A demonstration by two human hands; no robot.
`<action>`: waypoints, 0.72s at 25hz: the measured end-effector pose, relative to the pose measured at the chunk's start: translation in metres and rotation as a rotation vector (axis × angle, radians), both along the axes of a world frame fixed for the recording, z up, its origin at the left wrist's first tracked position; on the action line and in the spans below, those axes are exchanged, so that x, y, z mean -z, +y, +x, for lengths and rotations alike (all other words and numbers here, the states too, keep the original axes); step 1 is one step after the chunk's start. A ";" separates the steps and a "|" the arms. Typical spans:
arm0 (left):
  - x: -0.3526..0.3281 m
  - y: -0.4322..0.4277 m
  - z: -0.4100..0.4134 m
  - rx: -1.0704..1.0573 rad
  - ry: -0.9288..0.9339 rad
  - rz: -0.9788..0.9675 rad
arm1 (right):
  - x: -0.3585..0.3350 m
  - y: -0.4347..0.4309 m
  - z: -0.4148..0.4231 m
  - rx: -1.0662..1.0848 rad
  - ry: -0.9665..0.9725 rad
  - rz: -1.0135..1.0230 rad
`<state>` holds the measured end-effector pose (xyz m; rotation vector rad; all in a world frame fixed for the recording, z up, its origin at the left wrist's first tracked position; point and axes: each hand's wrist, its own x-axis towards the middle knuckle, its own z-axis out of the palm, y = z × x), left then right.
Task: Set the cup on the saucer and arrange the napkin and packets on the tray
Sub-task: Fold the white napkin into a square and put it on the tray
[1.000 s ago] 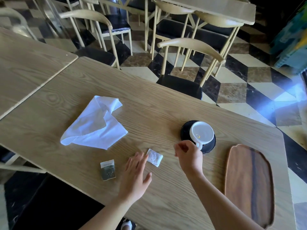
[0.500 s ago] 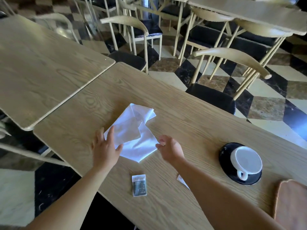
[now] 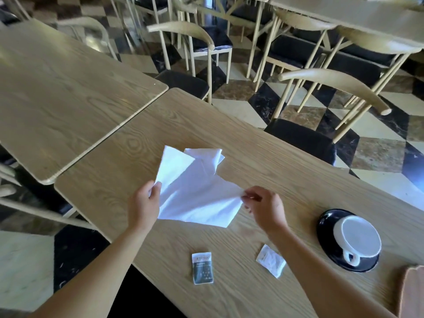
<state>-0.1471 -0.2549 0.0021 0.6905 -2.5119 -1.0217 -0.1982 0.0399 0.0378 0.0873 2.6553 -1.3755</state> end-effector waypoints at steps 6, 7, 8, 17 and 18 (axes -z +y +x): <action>0.004 0.023 -0.004 -0.119 0.010 0.456 | -0.036 0.088 0.031 -0.009 -0.032 -0.084; 0.008 0.026 -0.001 -0.146 -0.008 0.504 | -0.037 0.099 0.036 -0.039 0.022 -0.034; 0.012 0.029 0.002 -0.168 -0.014 0.539 | -0.038 0.109 0.042 -0.070 0.098 0.011; 0.009 0.049 0.028 -0.208 -0.074 0.927 | 0.010 0.139 0.112 -0.406 -0.289 0.416; 0.004 0.052 0.025 -0.194 -0.064 0.946 | 0.009 0.128 0.111 -0.339 -0.279 0.346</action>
